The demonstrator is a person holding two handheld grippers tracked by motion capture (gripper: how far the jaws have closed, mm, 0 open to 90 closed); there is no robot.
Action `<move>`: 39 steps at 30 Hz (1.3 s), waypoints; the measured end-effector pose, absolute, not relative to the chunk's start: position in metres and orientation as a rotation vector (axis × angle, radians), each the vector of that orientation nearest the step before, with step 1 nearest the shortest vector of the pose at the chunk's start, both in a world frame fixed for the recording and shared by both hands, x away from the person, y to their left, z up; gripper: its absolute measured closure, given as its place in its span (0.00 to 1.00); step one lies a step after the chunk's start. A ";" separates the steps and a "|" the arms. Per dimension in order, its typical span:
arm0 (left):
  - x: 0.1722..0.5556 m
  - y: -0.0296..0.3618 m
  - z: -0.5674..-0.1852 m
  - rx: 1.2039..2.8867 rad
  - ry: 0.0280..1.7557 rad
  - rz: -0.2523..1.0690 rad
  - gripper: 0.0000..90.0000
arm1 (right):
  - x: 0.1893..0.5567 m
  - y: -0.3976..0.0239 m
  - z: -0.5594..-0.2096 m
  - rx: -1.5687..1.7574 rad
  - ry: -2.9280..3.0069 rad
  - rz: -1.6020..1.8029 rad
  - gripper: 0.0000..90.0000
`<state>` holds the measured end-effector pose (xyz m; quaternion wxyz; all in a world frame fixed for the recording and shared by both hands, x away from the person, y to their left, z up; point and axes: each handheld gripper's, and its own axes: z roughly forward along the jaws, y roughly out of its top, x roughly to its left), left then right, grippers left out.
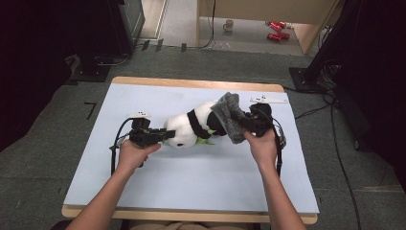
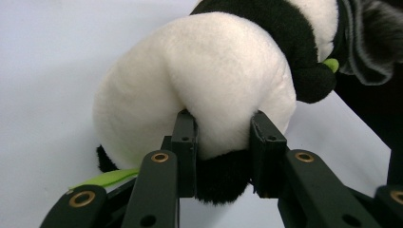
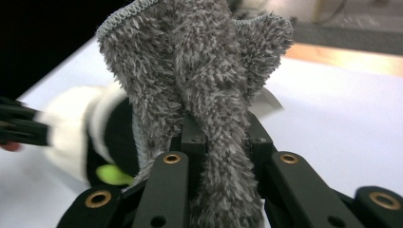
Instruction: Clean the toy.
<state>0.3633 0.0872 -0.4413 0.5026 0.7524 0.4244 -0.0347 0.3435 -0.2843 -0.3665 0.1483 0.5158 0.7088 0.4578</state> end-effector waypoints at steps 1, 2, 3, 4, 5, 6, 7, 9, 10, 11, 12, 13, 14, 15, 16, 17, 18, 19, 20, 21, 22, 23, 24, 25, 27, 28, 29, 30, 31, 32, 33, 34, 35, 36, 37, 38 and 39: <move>0.363 0.087 -0.441 1.816 1.025 -0.083 0.76 | 0.342 -0.282 -0.363 1.469 2.041 1.339 0.85; 0.363 0.087 -0.441 1.816 1.025 -0.082 0.76 | 0.340 -0.278 -0.359 1.453 2.046 1.361 0.85; 0.362 0.087 -0.441 1.813 1.027 -0.083 0.76 | 0.339 -0.274 -0.356 1.432 2.056 1.376 0.85; 0.362 0.087 -0.441 1.814 1.027 -0.081 0.76 | 0.337 -0.268 -0.353 1.415 2.069 1.392 0.85; 0.362 0.087 -0.442 1.813 1.027 -0.083 0.76 | 0.336 -0.262 -0.351 1.395 2.082 1.404 0.85; 0.362 0.087 -0.442 1.811 1.028 -0.083 0.76 | 0.335 -0.256 -0.350 1.375 2.098 1.410 0.85; 0.362 0.087 -0.442 1.816 1.025 -0.083 0.76 | 0.334 -0.250 -0.349 1.358 2.114 1.413 0.85; 0.361 0.087 -0.441 1.819 1.025 -0.078 0.76 | 0.334 -0.237 -0.348 1.321 2.145 1.430 0.85; 0.360 0.086 -0.442 1.814 1.026 -0.075 0.76 | 0.335 -0.231 -0.349 1.307 2.165 1.432 0.85; 0.359 0.087 -0.442 1.820 1.023 -0.072 0.76 | 0.336 -0.224 -0.350 1.291 2.187 1.434 0.85; 0.357 0.086 -0.442 1.820 1.023 -0.068 0.76 | 0.337 -0.217 -0.352 1.282 2.208 1.435 0.85; 0.356 0.086 -0.442 1.821 1.022 -0.064 0.76 | 0.338 -0.210 -0.354 1.267 2.230 1.436 0.85; 0.355 0.086 -0.442 1.822 1.024 -0.060 0.75 | 0.339 -0.203 -0.356 1.254 2.254 1.428 0.85; 0.354 0.086 -0.442 1.820 1.025 -0.055 0.75 | 0.340 -0.196 -0.358 1.241 2.274 1.425 0.85; 0.354 0.086 -0.443 1.821 1.023 -0.049 0.75 | 0.341 -0.189 -0.361 1.224 2.295 1.426 0.85; 0.353 0.086 -0.443 1.822 1.024 -0.047 0.75 | 0.341 -0.182 -0.363 1.212 2.317 1.426 0.85; 0.352 0.085 -0.442 1.820 1.026 -0.043 0.75 | 0.341 -0.175 -0.366 1.199 2.338 1.427 0.85; 0.351 0.085 -0.442 1.817 1.029 -0.034 0.75 | 0.342 -0.168 -0.370 1.186 2.359 1.423 0.84; 0.350 0.084 -0.442 1.818 1.029 -0.029 0.75 | 0.342 -0.161 -0.374 1.174 2.383 1.410 0.84; 0.349 0.084 -0.442 1.823 1.028 -0.027 0.75 | 0.342 -0.154 -0.379 1.163 2.403 1.391 0.84; 0.349 0.084 -0.442 1.823 1.028 -0.027 0.75 | 0.343 -0.149 -0.384 1.157 2.418 1.360 0.83; 0.348 0.083 -0.442 1.830 1.030 -0.016 0.75 | 0.344 -0.145 -0.389 1.154 2.427 1.318 0.83; 0.348 0.083 -0.443 1.830 1.030 -0.014 0.75 | 0.345 -0.144 -0.393 1.151 2.431 1.286 0.82; 0.348 0.083 -0.443 1.827 1.030 -0.019 0.75 | 0.346 -0.145 -0.396 1.139 2.425 1.304 0.82; 0.348 0.083 -0.443 1.826 1.029 -0.013 0.75 | 0.348 -0.150 -0.395 1.161 2.413 1.297 0.81; 0.349 0.083 -0.443 1.825 1.027 -0.015 0.75 | 0.348 -0.152 -0.393 1.155 2.395 1.256 0.78; 0.349 0.083 -0.443 1.827 1.022 -0.015 0.75 | 0.349 -0.156 -0.391 1.162 2.381 1.229 0.79; 0.349 0.083 -0.443 1.831 1.017 -0.010 0.75 | 0.350 -0.160 -0.391 1.164 2.377 1.236 0.81; 0.349 0.082 -0.442 1.833 1.012 -0.011 0.75 | 0.351 -0.165 -0.390 1.175 2.373 1.236 0.83; 0.349 0.081 -0.442 1.836 1.009 -0.008 0.75 | 0.351 -0.169 -0.390 1.172 2.370 1.230 0.84; 0.349 0.079 -0.442 1.843 1.001 -0.005 0.75 | 0.351 -0.171 -0.390 1.174 2.372 1.223 0.85; 0.349 0.079 -0.442 1.843 1.001 -0.005 0.75 | 0.352 -0.174 -0.389 1.181 2.376 1.215 0.85; 0.349 0.079 -0.442 1.844 0.998 -0.008 0.75 | 0.353 -0.176 -0.388 1.182 2.374 1.212 0.86; 0.350 0.080 -0.441 1.843 1.000 -0.014 0.75 | 0.352 -0.179 -0.386 1.189 2.374 1.212 0.86; 0.351 0.081 -0.442 1.839 1.000 -0.018 0.75 | 0.352 -0.182 -0.384 1.195 2.367 1.211 0.86; 0.352 0.082 -0.442 1.834 1.001 -0.027 0.75 | 0.352 -0.185 -0.382 1.205 2.357 1.215 0.86; 0.353 0.082 -0.442 1.828 1.003 -0.030 0.75 | 0.352 -0.189 -0.380 1.207 2.344 1.219 0.86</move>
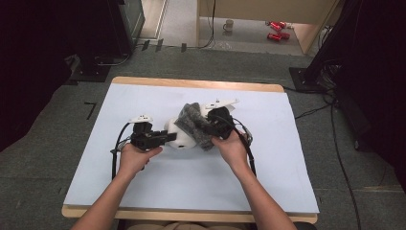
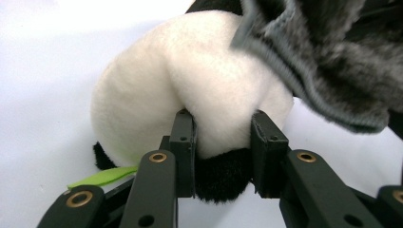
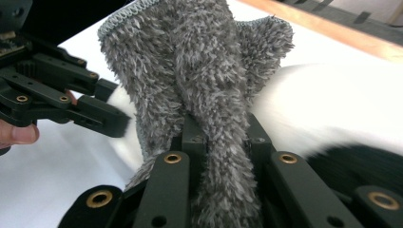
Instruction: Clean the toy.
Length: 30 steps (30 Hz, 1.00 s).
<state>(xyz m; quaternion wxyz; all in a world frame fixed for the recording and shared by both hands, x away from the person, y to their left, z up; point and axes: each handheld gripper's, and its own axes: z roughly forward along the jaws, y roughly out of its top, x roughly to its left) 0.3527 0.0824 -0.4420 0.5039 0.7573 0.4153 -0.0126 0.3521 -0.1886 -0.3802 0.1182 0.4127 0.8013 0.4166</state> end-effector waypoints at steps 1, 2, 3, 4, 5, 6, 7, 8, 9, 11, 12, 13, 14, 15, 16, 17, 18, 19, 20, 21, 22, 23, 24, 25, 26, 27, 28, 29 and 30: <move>0.353 0.083 -0.442 1.825 1.003 -0.033 0.75 | 0.352 -0.193 -0.378 1.212 2.334 1.222 0.86; 0.354 0.083 -0.442 1.827 0.999 -0.032 0.75 | 0.352 -0.198 -0.376 1.230 2.320 1.231 0.86; 0.354 0.083 -0.442 1.827 0.999 -0.032 0.75 | 0.353 -0.203 -0.374 1.243 2.304 1.239 0.86; 0.355 0.084 -0.442 1.826 1.002 -0.035 0.75 | 0.353 -0.209 -0.372 1.260 2.287 1.244 0.86; 0.355 0.084 -0.442 1.826 1.002 -0.035 0.75 | 0.353 -0.209 -0.372 1.260 2.287 1.244 0.86; 0.357 0.085 -0.442 1.822 1.003 -0.042 0.75 | 0.354 -0.221 -0.369 1.292 2.248 1.258 0.85; 0.357 0.085 -0.442 1.825 1.001 -0.043 0.75 | 0.354 -0.227 -0.368 1.310 2.227 1.258 0.85; 0.358 0.085 -0.442 1.823 0.999 -0.043 0.75 | 0.354 -0.234 -0.368 1.325 2.206 1.258 0.85; 0.358 0.084 -0.442 1.820 1.002 -0.046 0.75 | 0.354 -0.240 -0.369 1.346 2.191 1.259 0.85; 0.359 0.084 -0.442 1.822 0.997 -0.048 0.75 | 0.355 -0.250 -0.373 1.389 2.167 1.273 0.85; 0.359 0.083 -0.441 1.825 0.993 -0.050 0.75 | 0.355 -0.253 -0.375 1.401 2.159 1.278 0.85; 0.359 0.082 -0.441 1.825 0.993 -0.050 0.75 | 0.355 -0.256 -0.378 1.404 2.152 1.278 0.85; 0.360 0.081 -0.441 1.825 0.992 -0.048 0.75 | 0.356 -0.258 -0.379 1.412 2.144 1.272 0.85; 0.360 0.081 -0.440 1.826 0.995 -0.051 0.75 | 0.356 -0.260 -0.380 1.419 2.136 1.268 0.85; 0.360 0.081 -0.440 1.824 0.997 -0.051 0.75 | 0.356 -0.263 -0.380 1.429 2.130 1.258 0.85; 0.361 0.082 -0.440 1.822 1.000 -0.051 0.75 | 0.356 -0.266 -0.380 1.434 2.121 1.243 0.85; 0.361 0.082 -0.440 1.824 1.003 -0.053 0.75 | 0.355 -0.269 -0.381 1.445 2.109 1.229 0.85; 0.361 0.083 -0.440 1.822 1.005 -0.054 0.75 | 0.355 -0.273 -0.381 1.461 2.100 1.222 0.85; 0.361 0.083 -0.439 1.821 1.008 -0.053 0.75 | 0.355 -0.277 -0.381 1.484 2.089 1.221 0.85; 0.362 0.083 -0.439 1.819 1.011 -0.051 0.75 | 0.355 -0.280 -0.382 1.498 2.077 1.219 0.85; 0.362 0.084 -0.439 1.818 1.012 -0.050 0.75 | 0.354 -0.284 -0.381 1.512 2.067 1.219 0.85; 0.362 0.085 -0.439 1.814 1.014 -0.051 0.75 | 0.353 -0.286 -0.380 1.512 2.058 1.232 0.85; 0.363 0.085 -0.439 1.807 1.016 -0.048 0.75 | 0.352 -0.288 -0.378 1.517 2.047 1.248 0.85; 0.363 0.086 -0.438 1.802 1.021 -0.054 0.75 | 0.350 -0.289 -0.374 1.511 2.042 1.261 0.85; 0.364 0.087 -0.438 1.796 1.026 -0.056 0.75 | 0.347 -0.287 -0.370 1.492 2.041 1.271 0.85; 0.364 0.087 -0.438 1.794 1.028 -0.057 0.75 | 0.344 -0.284 -0.365 1.471 2.040 1.283 0.85; 0.364 0.087 -0.438 1.792 1.031 -0.058 0.75 | 0.341 -0.282 -0.360 1.451 2.041 1.304 0.85; 0.364 0.086 -0.437 1.792 1.033 -0.059 0.75 | 0.338 -0.278 -0.356 1.443 2.046 1.330 0.85; 0.364 0.086 -0.437 1.795 1.033 -0.057 0.75 | 0.336 -0.274 -0.353 1.418 2.057 1.346 0.85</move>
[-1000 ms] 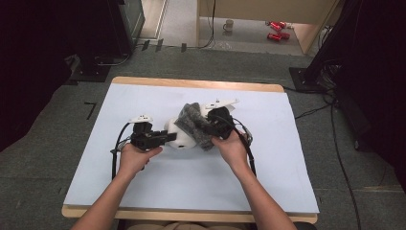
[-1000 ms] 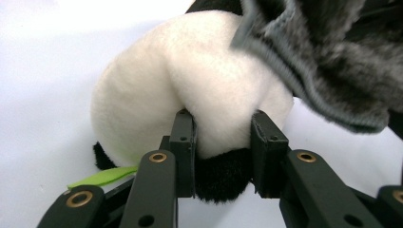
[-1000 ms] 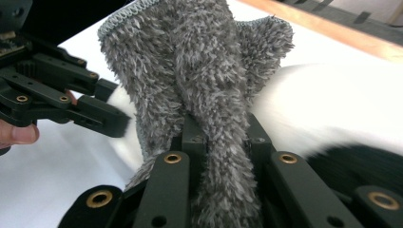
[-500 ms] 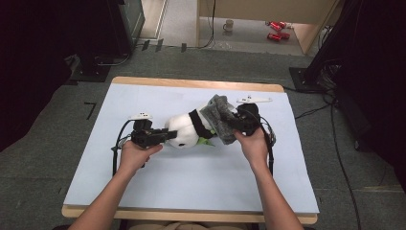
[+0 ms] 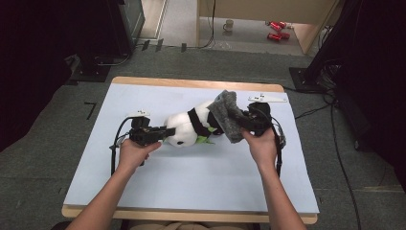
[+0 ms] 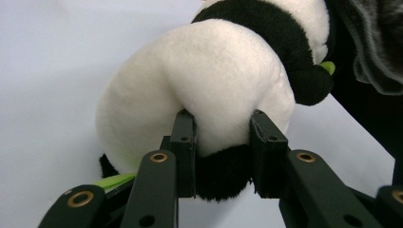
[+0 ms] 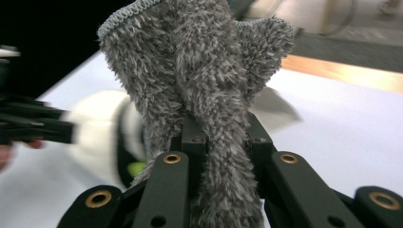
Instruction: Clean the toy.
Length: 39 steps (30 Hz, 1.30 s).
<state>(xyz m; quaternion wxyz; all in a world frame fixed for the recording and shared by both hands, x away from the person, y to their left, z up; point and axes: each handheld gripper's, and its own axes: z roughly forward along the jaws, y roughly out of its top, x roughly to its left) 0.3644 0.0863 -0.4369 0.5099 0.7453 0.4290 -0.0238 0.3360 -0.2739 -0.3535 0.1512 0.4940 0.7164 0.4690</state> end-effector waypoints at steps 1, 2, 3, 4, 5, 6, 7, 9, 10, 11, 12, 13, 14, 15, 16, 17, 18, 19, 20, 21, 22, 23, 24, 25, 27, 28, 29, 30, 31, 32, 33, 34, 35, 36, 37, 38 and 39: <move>0.364 0.086 -0.437 1.794 1.037 -0.059 0.75 | 0.334 -0.269 -0.352 1.408 2.069 1.359 0.85; 0.364 0.086 -0.436 1.793 1.038 -0.059 0.75 | 0.333 -0.265 -0.352 1.398 2.088 1.368 0.85; 0.364 0.086 -0.436 1.794 1.038 -0.058 0.75 | 0.332 -0.260 -0.353 1.394 2.107 1.374 0.85; 0.364 0.086 -0.436 1.791 1.041 -0.059 0.75 | 0.332 -0.256 -0.356 1.390 2.126 1.376 0.85; 0.363 0.085 -0.435 1.792 1.040 -0.059 0.75 | 0.332 -0.252 -0.360 1.388 2.143 1.371 0.85; 0.363 0.085 -0.435 1.792 1.040 -0.059 0.75 | 0.333 -0.248 -0.364 1.392 2.160 1.359 0.85; 0.363 0.085 -0.435 1.794 1.040 -0.060 0.75 | 0.334 -0.246 -0.369 1.391 2.176 1.341 0.85; 0.362 0.083 -0.434 1.795 1.044 -0.058 0.75 | 0.337 -0.243 -0.378 1.404 2.182 1.330 0.85; 0.361 0.082 -0.433 1.791 1.046 -0.057 0.75 | 0.338 -0.244 -0.380 1.404 2.174 1.333 0.85; 0.360 0.081 -0.432 1.791 1.047 -0.058 0.76 | 0.340 -0.245 -0.382 1.409 2.169 1.337 0.85; 0.359 0.080 -0.431 1.796 1.041 -0.060 0.77 | 0.341 -0.247 -0.382 1.419 2.164 1.346 0.85; 0.358 0.078 -0.430 1.800 1.039 -0.063 0.77 | 0.342 -0.249 -0.383 1.420 2.159 1.349 0.85; 0.356 0.076 -0.429 1.801 1.038 -0.066 0.78 | 0.343 -0.250 -0.383 1.425 2.156 1.347 0.85; 0.355 0.075 -0.428 1.802 1.035 -0.078 0.79 | 0.343 -0.251 -0.383 1.425 2.152 1.349 0.85; 0.353 0.074 -0.427 1.800 1.036 -0.095 0.79 | 0.344 -0.252 -0.383 1.428 2.146 1.354 0.85; 0.351 0.073 -0.426 1.800 1.031 -0.103 0.79 | 0.344 -0.253 -0.382 1.429 2.141 1.361 0.85; 0.347 0.071 -0.425 1.808 1.026 -0.106 0.79 | 0.344 -0.254 -0.382 1.431 2.139 1.367 0.85; 0.344 0.070 -0.424 1.815 1.021 -0.108 0.79 | 0.344 -0.254 -0.382 1.432 2.137 1.375 0.85; 0.344 0.070 -0.424 1.815 1.021 -0.108 0.79 | 0.344 -0.255 -0.381 1.434 2.136 1.376 0.85; 0.338 0.067 -0.422 1.815 1.018 -0.114 0.79 | 0.345 -0.255 -0.381 1.431 2.132 1.379 0.85; 0.335 0.065 -0.421 1.820 1.015 -0.113 0.79 | 0.345 -0.256 -0.381 1.431 2.130 1.383 0.85; 0.334 0.064 -0.421 1.831 1.016 -0.100 0.79 | 0.345 -0.257 -0.380 1.432 2.132 1.383 0.85; 0.334 0.063 -0.421 1.837 1.015 -0.082 0.78 | 0.346 -0.258 -0.381 1.436 2.134 1.381 0.85; 0.334 0.064 -0.421 1.838 1.017 -0.075 0.76 | 0.347 -0.258 -0.382 1.437 2.136 1.379 0.85; 0.336 0.067 -0.419 1.852 1.007 -0.063 0.70 | 0.348 -0.258 -0.383 1.433 2.134 1.367 0.85; 0.336 0.068 -0.417 1.875 0.991 -0.038 0.66 | 0.349 -0.258 -0.384 1.427 2.134 1.361 0.85; 0.336 0.070 -0.415 1.897 0.971 -0.007 0.63 | 0.350 -0.258 -0.385 1.427 2.132 1.356 0.85; 0.336 0.071 -0.413 1.907 0.958 0.014 0.60 | 0.350 -0.258 -0.386 1.429 2.131 1.359 0.84; 0.336 0.074 -0.411 1.921 0.920 0.050 0.57 | 0.351 -0.258 -0.386 1.431 2.131 1.358 0.84; 0.336 0.076 -0.410 1.918 0.888 0.088 0.53 | 0.351 -0.259 -0.387 1.430 2.131 1.356 0.84; 0.336 0.076 -0.410 1.918 0.888 0.088 0.48 | 0.352 -0.260 -0.388 1.433 2.133 1.362 0.84; 0.340 0.081 -0.409 1.932 0.838 0.111 0.44 | 0.352 -0.260 -0.388 1.436 2.134 1.363 0.84; 0.342 0.084 -0.409 1.939 0.822 0.104 0.42 | 0.352 -0.261 -0.388 1.438 2.134 1.363 0.84; 0.345 0.086 -0.410 1.941 0.809 0.105 0.40 | 0.352 -0.261 -0.388 1.437 2.137 1.365 0.84; 0.346 0.087 -0.410 1.938 0.797 0.104 0.40 | 0.352 -0.262 -0.388 1.437 2.138 1.365 0.84; 0.350 0.090 -0.410 1.938 0.781 0.081 0.40 | 0.352 -0.262 -0.388 1.437 2.138 1.364 0.84; 0.353 0.091 -0.409 1.940 0.773 0.056 0.40 | 0.352 -0.262 -0.388 1.433 2.139 1.365 0.84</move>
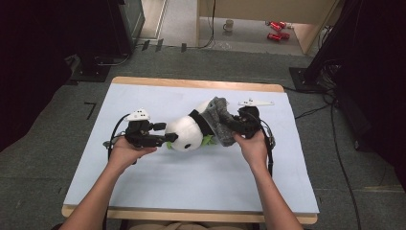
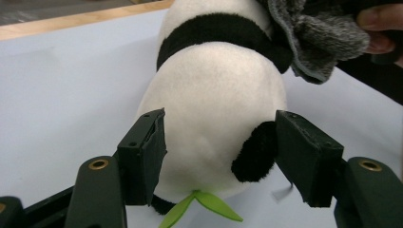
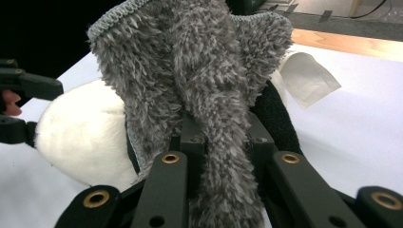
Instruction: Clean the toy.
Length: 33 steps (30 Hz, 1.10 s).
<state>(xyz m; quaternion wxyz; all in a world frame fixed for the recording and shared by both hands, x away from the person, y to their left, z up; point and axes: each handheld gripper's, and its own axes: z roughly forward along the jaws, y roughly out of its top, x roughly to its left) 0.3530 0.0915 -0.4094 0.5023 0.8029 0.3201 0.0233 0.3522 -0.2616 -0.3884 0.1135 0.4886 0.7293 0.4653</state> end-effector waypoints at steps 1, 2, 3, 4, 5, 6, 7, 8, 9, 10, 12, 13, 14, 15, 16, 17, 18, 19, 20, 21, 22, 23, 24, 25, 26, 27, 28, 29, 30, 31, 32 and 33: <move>0.357 0.092 -0.409 1.946 0.762 0.041 0.40 | 0.352 -0.262 -0.388 1.435 2.139 1.366 0.84; 0.360 0.093 -0.409 1.955 0.747 0.034 0.39 | 0.353 -0.262 -0.389 1.434 2.139 1.369 0.84; 0.364 0.093 -0.409 1.962 0.730 0.013 0.39 | 0.353 -0.262 -0.389 1.434 2.140 1.370 0.84; 0.368 0.093 -0.410 1.970 0.723 -0.005 0.38 | 0.353 -0.262 -0.389 1.434 2.141 1.371 0.84; 0.372 0.092 -0.411 1.976 0.720 -0.023 0.36 | 0.353 -0.262 -0.389 1.437 2.142 1.374 0.84; 0.376 0.090 -0.412 1.980 0.714 -0.053 0.35 | 0.353 -0.262 -0.389 1.436 2.144 1.374 0.84; 0.380 0.088 -0.414 1.990 0.712 -0.069 0.32 | 0.353 -0.262 -0.389 1.437 2.145 1.374 0.84; 0.383 0.085 -0.416 2.003 0.706 -0.069 0.29 | 0.353 -0.262 -0.389 1.437 2.146 1.375 0.84; 0.385 0.082 -0.418 2.021 0.692 -0.082 0.25 | 0.354 -0.261 -0.390 1.437 2.149 1.376 0.84; 0.386 0.077 -0.421 2.049 0.681 -0.083 0.22 | 0.354 -0.261 -0.390 1.437 2.149 1.373 0.84; 0.387 0.072 -0.423 2.074 0.669 -0.070 0.17 | 0.354 -0.258 -0.391 1.433 2.149 1.375 0.84; 0.387 0.063 -0.428 2.105 0.653 -0.039 0.15 | 0.353 -0.257 -0.391 1.432 2.149 1.370 0.84; 0.387 0.060 -0.430 2.104 0.661 -0.034 0.15 | 0.353 -0.255 -0.391 1.431 2.148 1.366 0.84; 0.387 0.058 -0.431 2.096 0.679 -0.044 0.16 | 0.353 -0.254 -0.391 1.429 2.149 1.359 0.84; 0.388 0.057 -0.432 2.091 0.693 -0.049 0.19 | 0.353 -0.253 -0.391 1.428 2.146 1.349 0.84; 0.387 0.055 -0.432 2.087 0.711 -0.046 0.24 | 0.353 -0.253 -0.392 1.425 2.146 1.342 0.84; 0.387 0.054 -0.432 2.088 0.730 -0.043 0.29 | 0.353 -0.252 -0.392 1.426 2.143 1.342 0.84; 0.385 0.054 -0.431 2.083 0.753 -0.028 0.35 | 0.353 -0.252 -0.392 1.427 2.140 1.343 0.84; 0.384 0.053 -0.430 2.074 0.782 -0.025 0.41 | 0.353 -0.252 -0.392 1.428 2.135 1.346 0.84; 0.382 0.053 -0.429 2.065 0.797 -0.015 0.45 | 0.353 -0.251 -0.392 1.424 2.131 1.345 0.84; 0.380 0.053 -0.429 2.049 0.809 -0.008 0.49 | 0.352 -0.251 -0.391 1.421 2.127 1.340 0.84; 0.378 0.055 -0.429 2.030 0.829 0.000 0.52 | 0.352 -0.251 -0.390 1.414 2.125 1.337 0.84; 0.378 0.055 -0.429 2.030 0.829 0.000 0.55 | 0.352 -0.251 -0.390 1.414 2.125 1.337 0.84; 0.373 0.059 -0.428 1.982 0.858 0.011 0.58 | 0.351 -0.251 -0.388 1.416 2.119 1.359 0.84; 0.371 0.062 -0.428 1.955 0.880 0.015 0.59 | 0.350 -0.252 -0.386 1.417 2.118 1.372 0.84; 0.370 0.065 -0.427 1.931 0.906 0.004 0.60 | 0.349 -0.252 -0.384 1.412 2.117 1.387 0.84; 0.369 0.067 -0.425 1.903 0.942 -0.014 0.61 | 0.348 -0.251 -0.381 1.408 2.116 1.399 0.84; 0.369 0.071 -0.421 1.863 0.974 -0.025 0.61 | 0.347 -0.250 -0.377 1.400 2.117 1.405 0.84; 0.368 0.074 -0.417 1.822 0.995 -0.018 0.62 | 0.345 -0.249 -0.374 1.386 2.117 1.413 0.84; 0.366 0.076 -0.413 1.797 1.015 0.016 0.62 | 0.343 -0.247 -0.370 1.372 2.113 1.425 0.84; 0.362 0.077 -0.409 1.781 1.037 0.066 0.62 | 0.340 -0.246 -0.367 1.359 2.114 1.432 0.84; 0.360 0.077 -0.408 1.776 1.054 0.098 0.61 | 0.338 -0.244 -0.364 1.346 2.115 1.443 0.84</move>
